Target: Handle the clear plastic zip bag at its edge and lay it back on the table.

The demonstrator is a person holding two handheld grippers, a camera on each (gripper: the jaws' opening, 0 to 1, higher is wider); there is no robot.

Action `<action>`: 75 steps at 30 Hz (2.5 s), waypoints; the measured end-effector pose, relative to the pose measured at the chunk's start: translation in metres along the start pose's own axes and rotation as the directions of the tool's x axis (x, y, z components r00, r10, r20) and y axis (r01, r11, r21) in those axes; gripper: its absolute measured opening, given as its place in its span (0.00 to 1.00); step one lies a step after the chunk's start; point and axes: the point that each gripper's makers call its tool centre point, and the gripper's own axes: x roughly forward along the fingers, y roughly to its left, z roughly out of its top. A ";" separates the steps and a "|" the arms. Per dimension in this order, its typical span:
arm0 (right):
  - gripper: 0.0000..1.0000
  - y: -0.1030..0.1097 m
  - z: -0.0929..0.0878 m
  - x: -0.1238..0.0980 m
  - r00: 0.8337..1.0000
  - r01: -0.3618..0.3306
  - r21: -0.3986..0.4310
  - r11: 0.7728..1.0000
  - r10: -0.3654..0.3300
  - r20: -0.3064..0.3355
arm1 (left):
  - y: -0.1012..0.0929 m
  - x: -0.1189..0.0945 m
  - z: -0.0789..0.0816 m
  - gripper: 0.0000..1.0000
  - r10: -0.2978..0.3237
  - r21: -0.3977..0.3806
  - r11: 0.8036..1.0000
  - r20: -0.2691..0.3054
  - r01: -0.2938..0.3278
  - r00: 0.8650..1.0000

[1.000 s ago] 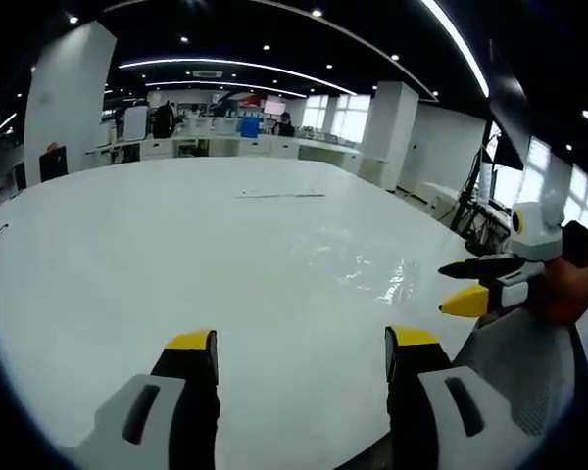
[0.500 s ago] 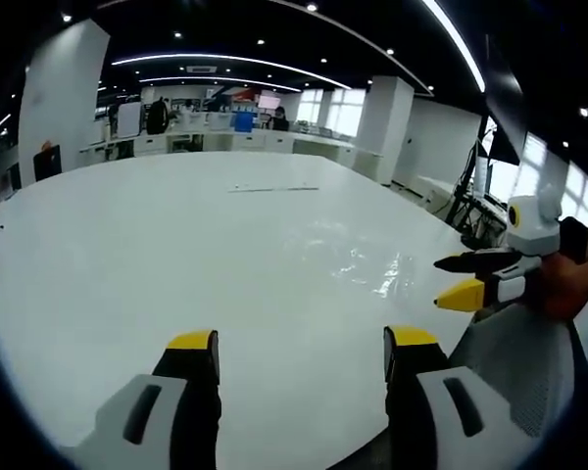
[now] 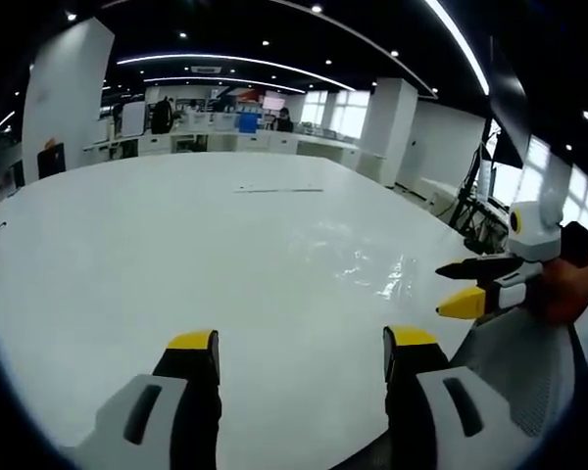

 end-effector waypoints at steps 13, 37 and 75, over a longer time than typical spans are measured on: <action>0.85 0.001 -0.004 0.000 1.000 -0.004 -0.001 1.000 0.004 -0.015 | 0.000 0.000 -0.001 0.66 0.002 -0.009 1.000 -0.001 -0.002 1.000; 0.81 -0.014 0.007 0.019 0.999 -0.005 -0.004 1.000 0.005 -0.048 | 0.000 -0.001 -0.004 0.63 0.008 -0.014 1.000 -0.029 -0.008 1.000; 0.79 -0.085 0.115 0.133 0.998 0.002 -0.117 0.993 -0.008 -0.055 | 0.007 0.000 -0.009 0.57 0.031 -0.031 0.999 -0.055 -0.032 0.998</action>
